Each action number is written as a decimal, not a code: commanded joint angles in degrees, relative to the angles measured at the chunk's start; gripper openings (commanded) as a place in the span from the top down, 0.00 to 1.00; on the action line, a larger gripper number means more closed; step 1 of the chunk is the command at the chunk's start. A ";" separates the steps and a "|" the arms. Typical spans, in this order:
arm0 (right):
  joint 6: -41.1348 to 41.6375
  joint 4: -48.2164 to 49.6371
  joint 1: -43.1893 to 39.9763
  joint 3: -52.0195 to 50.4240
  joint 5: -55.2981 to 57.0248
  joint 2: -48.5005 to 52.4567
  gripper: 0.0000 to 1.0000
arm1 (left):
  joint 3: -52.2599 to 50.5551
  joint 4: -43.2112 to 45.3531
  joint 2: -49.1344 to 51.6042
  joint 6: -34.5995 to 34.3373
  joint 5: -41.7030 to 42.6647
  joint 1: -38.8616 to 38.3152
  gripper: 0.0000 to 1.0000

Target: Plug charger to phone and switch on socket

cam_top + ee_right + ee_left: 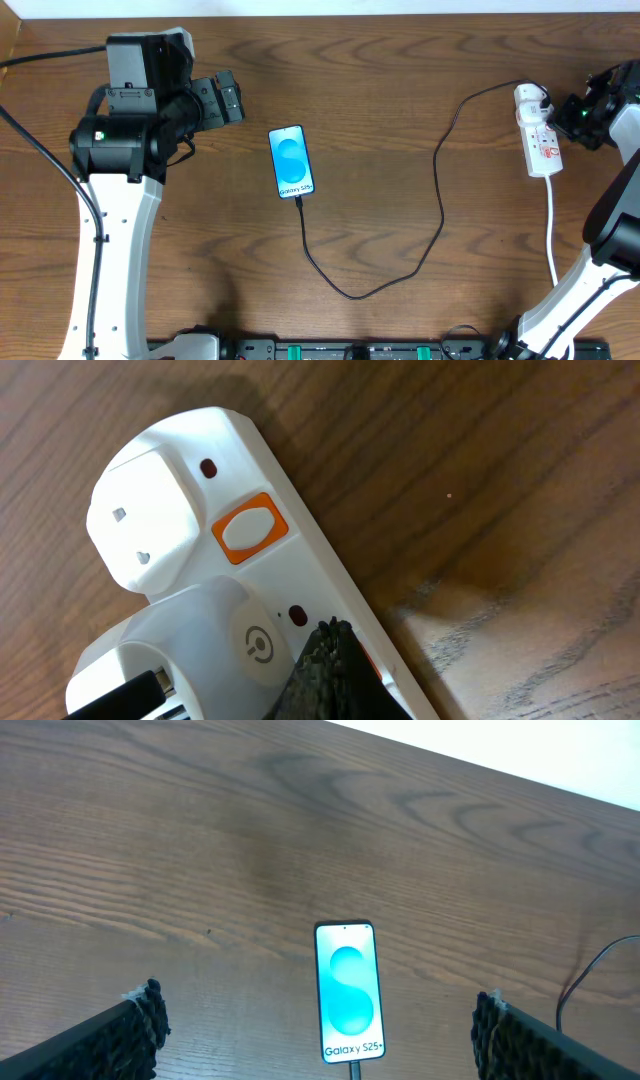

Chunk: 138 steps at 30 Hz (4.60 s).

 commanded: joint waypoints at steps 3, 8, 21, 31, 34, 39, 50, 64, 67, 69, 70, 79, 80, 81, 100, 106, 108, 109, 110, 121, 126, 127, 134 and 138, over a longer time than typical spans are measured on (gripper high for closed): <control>-0.20 -4.46 6.23 -3.82 -17.99 2.89 0.99 | 0.37 -0.17 -0.13 0.15 -0.55 0.24 0.02; -0.17 -4.59 6.23 -3.82 -18.91 2.89 0.99 | 0.37 -0.17 -0.13 0.15 -0.55 0.24 0.02; 0.04 -6.08 6.21 -3.82 -21.40 2.89 0.99 | 0.37 -0.17 -0.13 0.15 -0.55 0.24 0.02; 1.46 -6.95 6.27 -3.82 -21.42 2.89 0.99 | 0.37 -0.17 -0.13 0.15 -0.55 0.24 0.02; 1.99 -7.13 6.27 -3.82 -21.42 2.89 0.99 | 0.37 -0.17 -0.13 0.15 -0.55 0.24 0.02; 3.08 -7.02 6.27 -3.82 -19.87 2.89 0.99 | 0.37 -0.17 -0.13 0.15 -0.55 0.24 0.02; 5.20 -3.65 -4.90 -2.10 -9.75 -4.74 0.99 | 0.37 -0.17 -0.13 0.15 -0.55 0.24 0.02; 0.70 -12.22 -4.98 -2.12 -13.49 -31.71 0.99 | 0.37 -0.17 -0.13 0.15 -0.55 0.24 0.02; -3.76 -14.69 1.31 -2.10 -13.42 -34.99 0.99 | 0.37 -0.17 -0.13 0.15 -0.55 0.24 0.02; -5.44 -15.96 6.03 -2.12 -13.00 -36.59 0.99 | 0.37 -0.17 -0.13 0.15 -0.55 0.24 0.02; -5.86 -16.55 7.98 -2.12 -12.52 -37.09 0.99 | 0.37 -0.17 -0.13 0.15 -0.55 0.24 0.02; -9.90 -28.02 25.09 -2.12 2.54 -41.94 0.93 | 0.37 -0.20 -0.13 0.15 -0.55 0.24 0.02; -9.90 -29.09 26.08 -2.12 3.08 -42.45 0.91 | 0.37 -0.20 -0.13 0.15 -0.55 0.24 0.02; -9.90 -30.18 26.77 -2.12 3.08 -42.86 0.87 | 0.37 -0.17 -0.13 0.15 -0.55 0.24 0.02; -10.36 -37.73 28.13 -2.19 3.52 -43.36 0.01 | 0.37 -0.17 -0.13 0.15 -0.55 0.24 0.02; -10.75 -36.87 28.13 -2.16 3.50 -43.36 0.01 | 0.37 -0.17 -0.13 0.15 -0.55 0.24 0.02; -11.89 -35.95 28.13 -2.19 3.52 -43.36 0.01 | 0.37 -0.17 -0.13 0.15 -0.55 0.24 0.02; -12.90 -35.10 28.13 -2.21 3.50 -43.36 0.01 | 0.37 -0.17 -0.13 0.15 -0.55 0.24 0.02; -14.05 -33.88 28.13 -2.25 3.50 -43.36 0.01 | 0.37 -0.17 -0.13 0.15 -0.55 0.24 0.02; -17.25 -12.76 28.06 -12.90 13.09 -52.50 0.01 | 0.37 -0.17 -0.13 0.15 -0.55 0.24 0.02; -19.02 3.65 27.91 -29.22 13.75 -65.55 0.01 | 0.37 -0.20 -0.13 0.15 -0.55 0.24 0.02; -19.58 6.45 27.91 -32.41 13.79 -68.26 0.01 | 0.37 -0.17 -0.13 0.15 -0.55 0.24 0.02; -21.27 24.33 26.62 -55.56 13.97 -90.03 0.01 | 0.37 -0.17 -0.13 0.15 -0.55 0.24 0.02; -21.24 29.11 26.56 -66.99 14.43 -101.66 0.01 | 0.37 -0.17 -0.13 0.15 -0.55 0.24 0.02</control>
